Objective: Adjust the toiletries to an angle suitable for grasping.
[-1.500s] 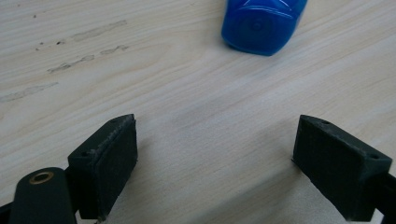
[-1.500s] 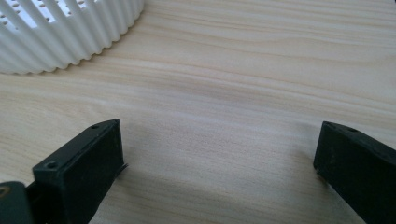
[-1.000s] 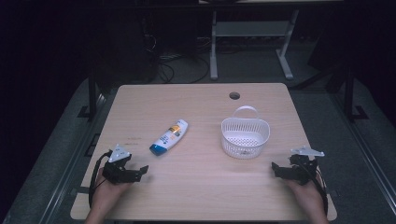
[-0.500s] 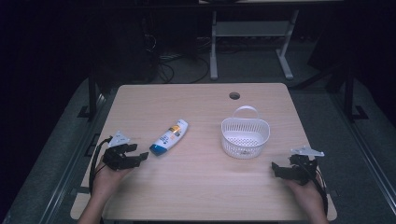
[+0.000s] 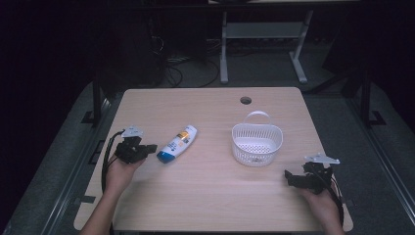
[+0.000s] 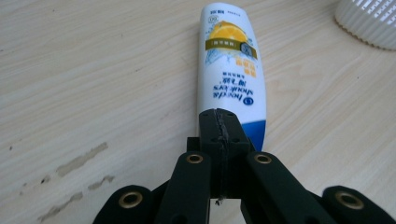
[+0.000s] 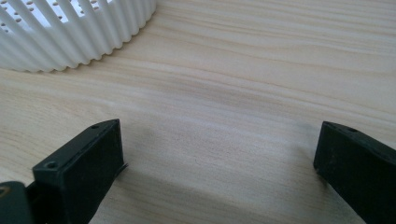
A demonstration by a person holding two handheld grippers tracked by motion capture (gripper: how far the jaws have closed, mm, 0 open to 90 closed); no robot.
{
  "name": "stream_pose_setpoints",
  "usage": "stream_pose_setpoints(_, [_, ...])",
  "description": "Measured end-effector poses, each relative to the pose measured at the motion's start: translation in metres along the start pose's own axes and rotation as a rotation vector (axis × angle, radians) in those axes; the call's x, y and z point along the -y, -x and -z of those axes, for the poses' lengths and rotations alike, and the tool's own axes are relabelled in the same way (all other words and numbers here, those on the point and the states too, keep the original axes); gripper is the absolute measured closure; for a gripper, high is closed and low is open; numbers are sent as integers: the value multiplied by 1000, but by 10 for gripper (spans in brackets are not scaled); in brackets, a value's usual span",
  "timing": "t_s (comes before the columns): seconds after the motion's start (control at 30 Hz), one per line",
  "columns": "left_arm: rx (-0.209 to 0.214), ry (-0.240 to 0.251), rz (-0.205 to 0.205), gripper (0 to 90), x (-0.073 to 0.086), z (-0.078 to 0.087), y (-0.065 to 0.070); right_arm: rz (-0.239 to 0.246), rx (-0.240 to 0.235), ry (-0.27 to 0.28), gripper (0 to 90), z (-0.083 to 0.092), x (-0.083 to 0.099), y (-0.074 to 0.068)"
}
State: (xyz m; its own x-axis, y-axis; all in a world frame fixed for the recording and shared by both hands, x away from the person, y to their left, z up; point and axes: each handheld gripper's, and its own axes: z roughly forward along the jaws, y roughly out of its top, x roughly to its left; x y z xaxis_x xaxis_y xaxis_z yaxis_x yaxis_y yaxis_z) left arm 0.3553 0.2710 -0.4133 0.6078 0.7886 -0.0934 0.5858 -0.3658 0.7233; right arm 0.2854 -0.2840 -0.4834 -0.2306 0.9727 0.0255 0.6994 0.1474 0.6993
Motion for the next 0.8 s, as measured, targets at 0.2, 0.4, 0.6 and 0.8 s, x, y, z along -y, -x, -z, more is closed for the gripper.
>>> stream_pose_setpoints(0.2, [12, 5, 8, 900, -12, -6, -4, 2, -1, 0, 9, 0, 0, 0])
stream_pose_setpoints(0.4, [34, 9, -2, 900, -26, -11, -7, 4, -3, -1, 9, 0, 0, 0])
stream_pose_setpoints(0.6, [41, 15, -21, 900, -43, -19, -8, 4, -3, -1, 9, 0, 0, 0])
stream_pose_setpoints(0.8, [44, 14, -35, 900, -57, -30, -9, 4, -3, 0, 9, 0, 0, 0])
